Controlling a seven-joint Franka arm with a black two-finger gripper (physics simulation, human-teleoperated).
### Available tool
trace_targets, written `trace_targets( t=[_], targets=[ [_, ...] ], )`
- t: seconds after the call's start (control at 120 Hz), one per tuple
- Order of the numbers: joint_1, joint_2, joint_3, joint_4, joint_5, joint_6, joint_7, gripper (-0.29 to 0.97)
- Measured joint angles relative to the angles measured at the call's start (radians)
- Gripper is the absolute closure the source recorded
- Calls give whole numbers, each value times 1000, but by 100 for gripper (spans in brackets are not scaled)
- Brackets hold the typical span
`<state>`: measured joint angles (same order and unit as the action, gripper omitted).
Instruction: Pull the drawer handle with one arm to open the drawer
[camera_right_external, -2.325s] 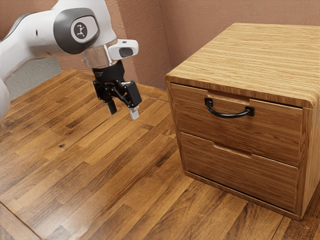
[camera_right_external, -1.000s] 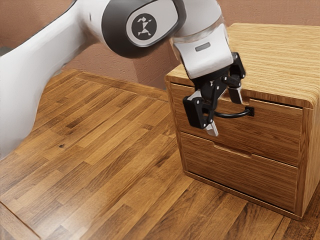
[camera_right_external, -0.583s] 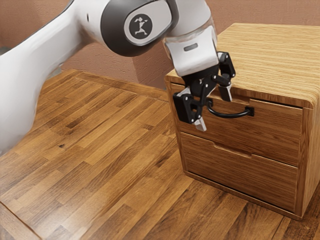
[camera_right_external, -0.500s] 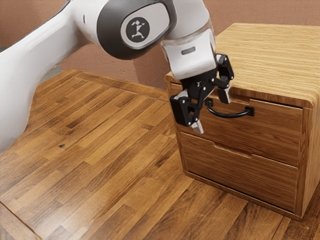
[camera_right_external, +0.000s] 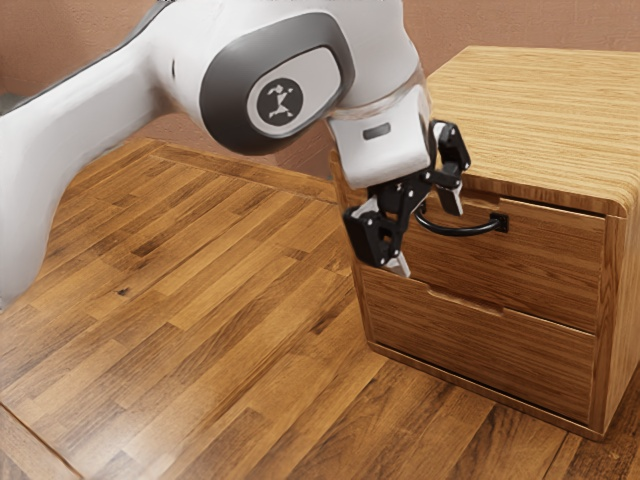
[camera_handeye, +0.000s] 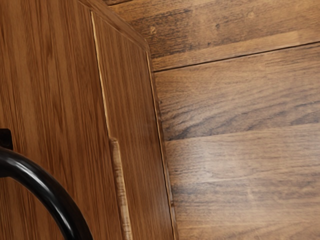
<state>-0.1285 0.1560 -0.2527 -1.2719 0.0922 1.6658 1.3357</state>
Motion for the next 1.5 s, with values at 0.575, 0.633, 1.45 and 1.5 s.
trace_targets(
  t=[0.575, 0.633, 1.45, 1.5],
  targets=[
    [-1, 0, 7, -21, -1, 40, 9, 35],
    [-1, 0, 8, -21, -1, 40, 7, 38],
    [8, -74, 9, -120, -45, 28, -107, 57],
    [8, -83, 9, -132, -49, 28, -115, 58]
  ],
)
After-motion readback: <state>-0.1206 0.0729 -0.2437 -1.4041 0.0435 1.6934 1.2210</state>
